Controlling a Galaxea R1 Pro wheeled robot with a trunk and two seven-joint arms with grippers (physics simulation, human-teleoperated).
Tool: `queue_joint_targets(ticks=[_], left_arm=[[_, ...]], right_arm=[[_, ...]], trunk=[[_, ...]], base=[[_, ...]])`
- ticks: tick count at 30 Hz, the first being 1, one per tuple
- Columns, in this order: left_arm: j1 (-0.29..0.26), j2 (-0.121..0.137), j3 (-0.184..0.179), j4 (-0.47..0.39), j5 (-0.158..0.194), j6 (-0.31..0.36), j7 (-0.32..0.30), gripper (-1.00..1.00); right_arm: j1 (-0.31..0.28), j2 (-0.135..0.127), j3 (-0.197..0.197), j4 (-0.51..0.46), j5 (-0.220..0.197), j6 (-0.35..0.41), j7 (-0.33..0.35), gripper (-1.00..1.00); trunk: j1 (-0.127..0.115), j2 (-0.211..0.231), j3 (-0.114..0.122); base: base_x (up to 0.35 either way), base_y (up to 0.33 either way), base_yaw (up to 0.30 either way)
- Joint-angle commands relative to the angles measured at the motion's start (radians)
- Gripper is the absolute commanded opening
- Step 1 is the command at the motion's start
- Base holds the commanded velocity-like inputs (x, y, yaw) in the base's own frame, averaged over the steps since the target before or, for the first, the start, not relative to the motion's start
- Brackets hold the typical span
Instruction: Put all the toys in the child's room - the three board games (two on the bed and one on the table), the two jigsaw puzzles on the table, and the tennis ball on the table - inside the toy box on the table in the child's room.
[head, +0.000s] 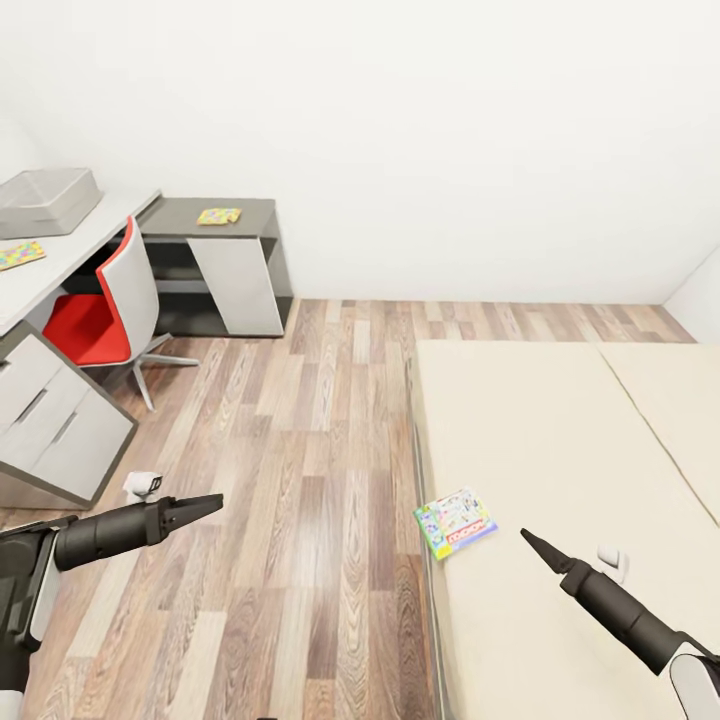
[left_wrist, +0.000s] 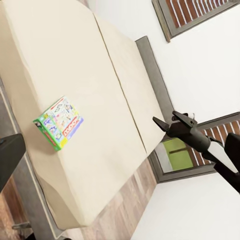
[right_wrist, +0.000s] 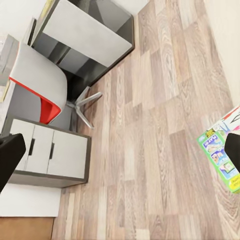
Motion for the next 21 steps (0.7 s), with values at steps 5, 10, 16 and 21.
queue_joint_targets(ticks=[5, 10, 16, 21], left_arm=[[0.0, 0.0, 0.0, 0.0, 0.0, 0.01, -0.004, 1.0], [0.0, 0.002, 0.001, 0.0, 0.0, 0.01, -0.004, 1.0], [0.0, 0.002, 0.001, 0.0, -0.001, 0.01, -0.004, 1.0], [0.0, 0.002, 0.001, 0.0, 0.0, 0.01, -0.004, 1.0]], right_arm=[[-0.001, -0.004, -0.003, 0.0, -0.008, 0.008, 0.006, 1.0], [-0.001, -0.003, -0.003, 0.0, -0.009, 0.008, 0.005, 1.0], [-0.001, -0.002, -0.002, 0.0, -0.008, 0.008, 0.005, 1.0], [-0.001, -0.003, -0.002, 0.0, -0.009, 0.008, 0.005, 1.0]], trunk=[[0.001, -0.002, 0.001], [0.001, -0.002, 0.003], [0.001, -0.002, 0.011], [0.001, -0.002, 0.018]], base=[[0.0, 0.0, -0.014], [0.0, 0.0, -0.015], [0.0, 0.0, -0.022], [0.0, 0.0, -0.003]])
